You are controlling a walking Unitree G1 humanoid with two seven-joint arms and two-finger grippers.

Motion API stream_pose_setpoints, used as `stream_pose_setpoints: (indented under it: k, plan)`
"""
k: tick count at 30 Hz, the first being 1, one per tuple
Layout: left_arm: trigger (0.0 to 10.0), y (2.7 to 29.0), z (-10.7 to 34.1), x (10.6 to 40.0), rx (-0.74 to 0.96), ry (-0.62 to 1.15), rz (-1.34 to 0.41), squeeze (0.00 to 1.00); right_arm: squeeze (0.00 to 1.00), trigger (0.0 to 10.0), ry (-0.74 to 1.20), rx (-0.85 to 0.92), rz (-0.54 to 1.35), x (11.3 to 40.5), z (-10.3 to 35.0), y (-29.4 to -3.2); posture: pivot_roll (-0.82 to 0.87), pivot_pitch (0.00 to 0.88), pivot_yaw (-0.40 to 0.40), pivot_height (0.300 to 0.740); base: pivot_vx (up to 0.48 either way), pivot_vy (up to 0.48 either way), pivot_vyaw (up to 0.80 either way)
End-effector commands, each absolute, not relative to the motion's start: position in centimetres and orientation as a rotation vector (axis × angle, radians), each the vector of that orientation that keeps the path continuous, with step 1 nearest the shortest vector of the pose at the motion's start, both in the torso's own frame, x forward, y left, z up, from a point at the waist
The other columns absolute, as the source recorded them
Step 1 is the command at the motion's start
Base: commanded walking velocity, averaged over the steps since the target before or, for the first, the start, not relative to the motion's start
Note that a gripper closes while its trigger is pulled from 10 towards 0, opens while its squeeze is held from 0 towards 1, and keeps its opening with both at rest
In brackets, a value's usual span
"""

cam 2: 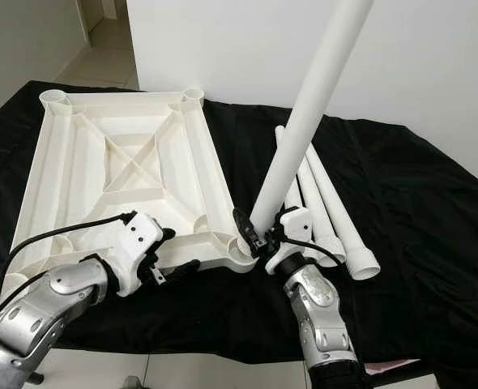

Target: Building children table

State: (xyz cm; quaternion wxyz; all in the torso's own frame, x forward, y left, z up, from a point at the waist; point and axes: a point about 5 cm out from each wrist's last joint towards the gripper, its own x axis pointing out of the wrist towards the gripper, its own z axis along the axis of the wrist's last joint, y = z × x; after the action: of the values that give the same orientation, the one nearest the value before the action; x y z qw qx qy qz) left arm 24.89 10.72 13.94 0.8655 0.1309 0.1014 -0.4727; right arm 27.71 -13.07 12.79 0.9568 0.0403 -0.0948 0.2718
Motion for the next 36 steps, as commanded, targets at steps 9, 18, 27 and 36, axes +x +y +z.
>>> stream_pose_setpoints:
  k: [9,18,27,36]
  plan:
    - [10.0,10.3,14.3,25.5,0.243,0.186,-1.064,0.0,0.0,10.0,-0.151,0.121,0.506,27.7,12.0,-13.6,0.06,0.063,-0.061,0.74,0.0,0.0,0.0]
    - [10.0,10.9,16.1,27.9,0.165,0.075,-0.872,0.0,0.0,10.0,-0.244,0.085,0.379,29.0,14.0,-15.1,0.06,0.073,-0.06,0.74,0.0,0.0,0.0]
    - [10.0,11.0,16.6,28.6,0.128,0.054,-0.829,0.0,0.0,10.0,-0.273,0.063,0.331,30.0,15.3,-15.7,0.06,0.08,-0.051,0.74,0.0,0.0,0.0]
    - [10.0,11.4,17.1,29.5,0.104,0.02,-0.764,0.0,0.0,10.0,-0.279,0.059,0.325,30.1,15.7,-15.7,0.05,0.081,-0.049,0.74,0.0,0.0,-0.62]
